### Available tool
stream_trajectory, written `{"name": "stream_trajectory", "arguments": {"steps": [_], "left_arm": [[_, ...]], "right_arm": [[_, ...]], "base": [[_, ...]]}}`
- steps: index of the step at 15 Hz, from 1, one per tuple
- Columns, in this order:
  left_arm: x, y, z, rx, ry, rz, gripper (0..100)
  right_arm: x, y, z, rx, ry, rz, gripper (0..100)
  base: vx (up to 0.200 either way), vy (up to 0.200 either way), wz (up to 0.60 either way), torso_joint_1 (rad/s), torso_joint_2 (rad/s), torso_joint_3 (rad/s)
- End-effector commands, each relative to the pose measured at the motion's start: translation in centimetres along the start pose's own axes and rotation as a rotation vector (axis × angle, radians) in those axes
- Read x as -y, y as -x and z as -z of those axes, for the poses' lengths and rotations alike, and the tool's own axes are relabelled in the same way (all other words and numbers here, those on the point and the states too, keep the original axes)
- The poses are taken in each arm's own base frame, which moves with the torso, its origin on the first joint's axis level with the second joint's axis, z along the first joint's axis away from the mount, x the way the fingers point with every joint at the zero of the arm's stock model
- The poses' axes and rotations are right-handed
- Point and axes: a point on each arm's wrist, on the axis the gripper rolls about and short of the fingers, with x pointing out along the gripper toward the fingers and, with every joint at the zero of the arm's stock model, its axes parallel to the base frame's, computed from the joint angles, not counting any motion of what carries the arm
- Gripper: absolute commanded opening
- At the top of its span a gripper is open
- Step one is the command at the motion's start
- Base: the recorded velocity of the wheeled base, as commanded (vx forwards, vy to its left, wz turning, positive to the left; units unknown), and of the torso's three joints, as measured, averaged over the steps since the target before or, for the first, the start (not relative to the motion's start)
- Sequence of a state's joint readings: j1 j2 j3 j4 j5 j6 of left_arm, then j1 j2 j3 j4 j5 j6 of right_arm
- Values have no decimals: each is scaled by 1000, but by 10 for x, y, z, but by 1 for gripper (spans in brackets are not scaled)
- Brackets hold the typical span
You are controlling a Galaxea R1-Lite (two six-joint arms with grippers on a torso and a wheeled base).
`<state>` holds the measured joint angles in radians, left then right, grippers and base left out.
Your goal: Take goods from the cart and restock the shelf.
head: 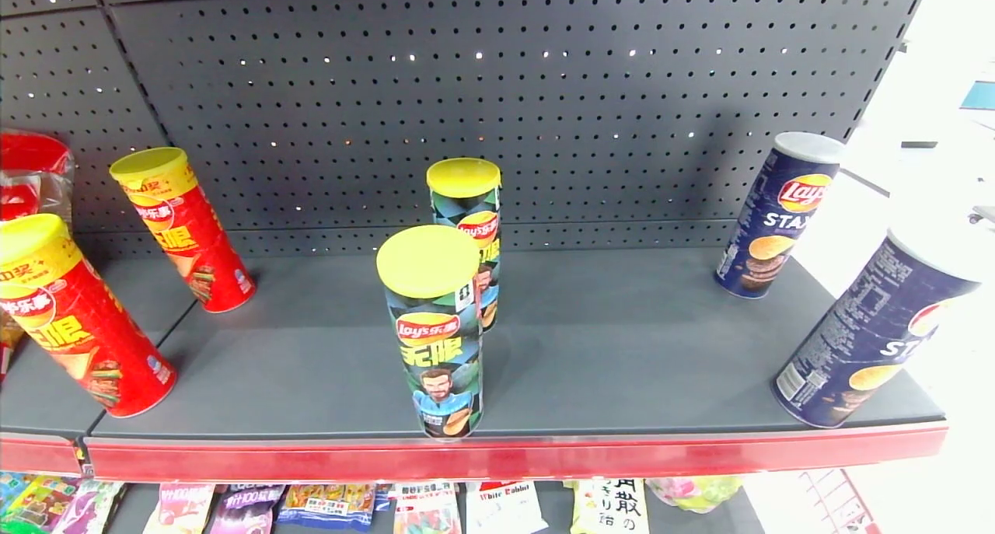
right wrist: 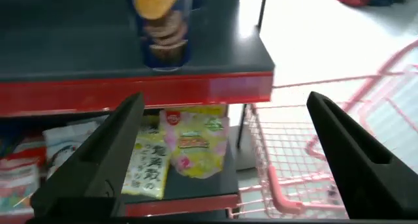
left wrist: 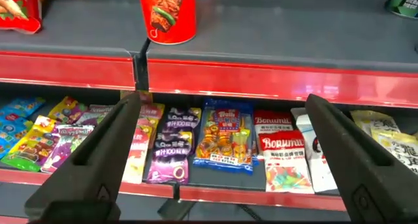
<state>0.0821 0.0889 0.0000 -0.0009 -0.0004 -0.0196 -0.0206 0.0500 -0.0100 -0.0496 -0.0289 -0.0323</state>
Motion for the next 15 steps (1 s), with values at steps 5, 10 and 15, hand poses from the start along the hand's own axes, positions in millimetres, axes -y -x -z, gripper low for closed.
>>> {"name": "stream_trajectory", "arguments": {"steps": [5,10,15], "left_arm": [[0,0,0,-7,3,-6,100],[-2,3,1,45,-11,98,100],[-2,6,2,85,-12,81,100]], "right_arm": [[-1,3,9,-8,-29,-91,100],[-1,3,9,-8,-28,-80,100],[-1,3,9,-8,-22,-67,100]], "base": [[0,0,0,0,0,0],[0,0,0,0,0,0],[0,0,0,0,0,0]]}}
